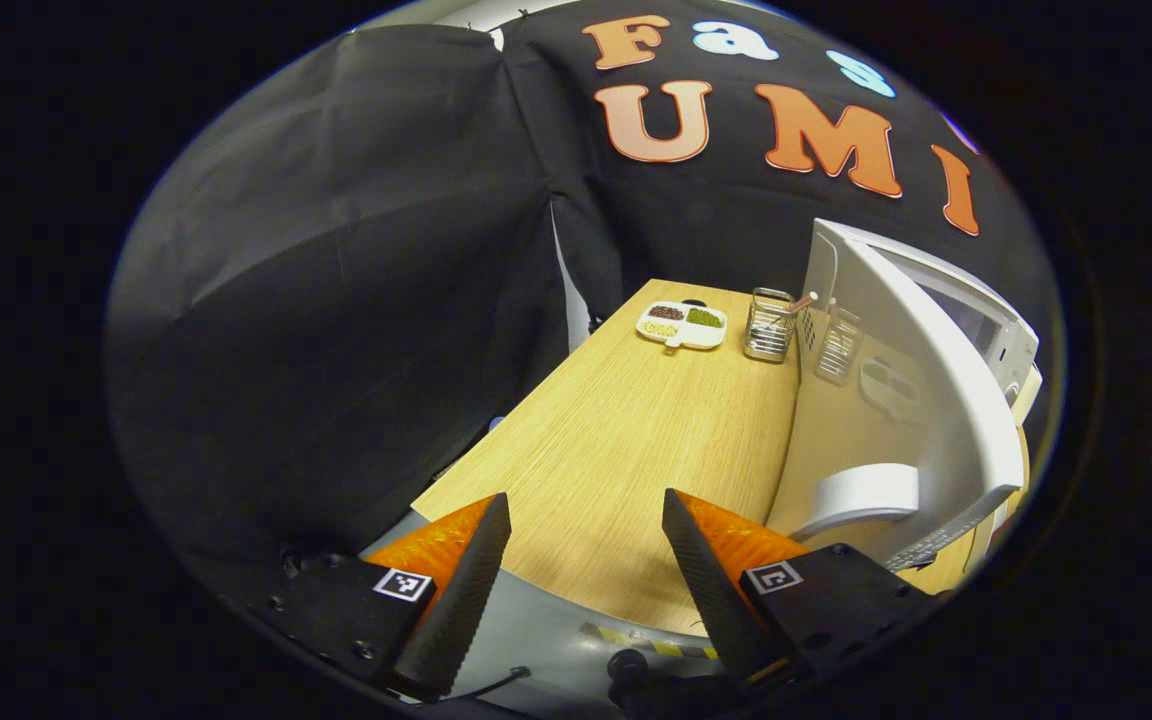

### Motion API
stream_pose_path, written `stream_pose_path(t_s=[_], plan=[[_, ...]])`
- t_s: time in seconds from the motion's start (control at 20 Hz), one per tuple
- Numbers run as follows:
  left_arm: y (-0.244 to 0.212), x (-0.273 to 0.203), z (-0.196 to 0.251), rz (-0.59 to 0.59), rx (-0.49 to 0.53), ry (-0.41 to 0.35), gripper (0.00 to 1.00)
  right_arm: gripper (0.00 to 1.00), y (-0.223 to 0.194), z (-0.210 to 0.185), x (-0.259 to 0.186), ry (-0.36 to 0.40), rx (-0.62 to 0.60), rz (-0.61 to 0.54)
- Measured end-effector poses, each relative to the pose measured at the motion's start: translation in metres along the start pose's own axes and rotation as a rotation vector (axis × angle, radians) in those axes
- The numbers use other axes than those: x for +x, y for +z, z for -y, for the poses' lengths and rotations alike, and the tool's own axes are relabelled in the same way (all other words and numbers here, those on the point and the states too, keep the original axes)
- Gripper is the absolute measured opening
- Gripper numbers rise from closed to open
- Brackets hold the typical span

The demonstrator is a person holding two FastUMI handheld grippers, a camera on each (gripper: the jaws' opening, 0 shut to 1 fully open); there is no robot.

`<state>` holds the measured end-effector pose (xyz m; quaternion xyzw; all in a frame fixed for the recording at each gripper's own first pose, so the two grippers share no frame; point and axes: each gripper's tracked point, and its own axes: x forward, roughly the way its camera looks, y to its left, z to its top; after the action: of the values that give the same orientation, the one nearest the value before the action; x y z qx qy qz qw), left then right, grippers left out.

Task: Open the microwave oven with the left hand, put the food in, and close the microwave oven.

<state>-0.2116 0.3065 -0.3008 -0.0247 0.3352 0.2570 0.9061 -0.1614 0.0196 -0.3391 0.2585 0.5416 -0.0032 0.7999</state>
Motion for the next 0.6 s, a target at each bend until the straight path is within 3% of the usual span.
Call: stream_pose_path(t_s=[0.25, 0.55, 0.6], plan=[[0.004, 0.004, -0.002, 0.014, 0.016, 0.006, 0.89, 0.16, -0.018, -0.019, -0.005, -0.018, -0.145, -0.023], [0.015, 0.008, 0.007, 0.051, 0.074, -0.038, 0.89, 0.13, 0.02, -0.046, -0.023, -0.004, -0.108, 0.079], [0.017, 0.01, 0.009, 0.063, 0.091, -0.043, 0.98, 0.13, 0.031, -0.053, -0.025, 0.003, -0.094, 0.101]])
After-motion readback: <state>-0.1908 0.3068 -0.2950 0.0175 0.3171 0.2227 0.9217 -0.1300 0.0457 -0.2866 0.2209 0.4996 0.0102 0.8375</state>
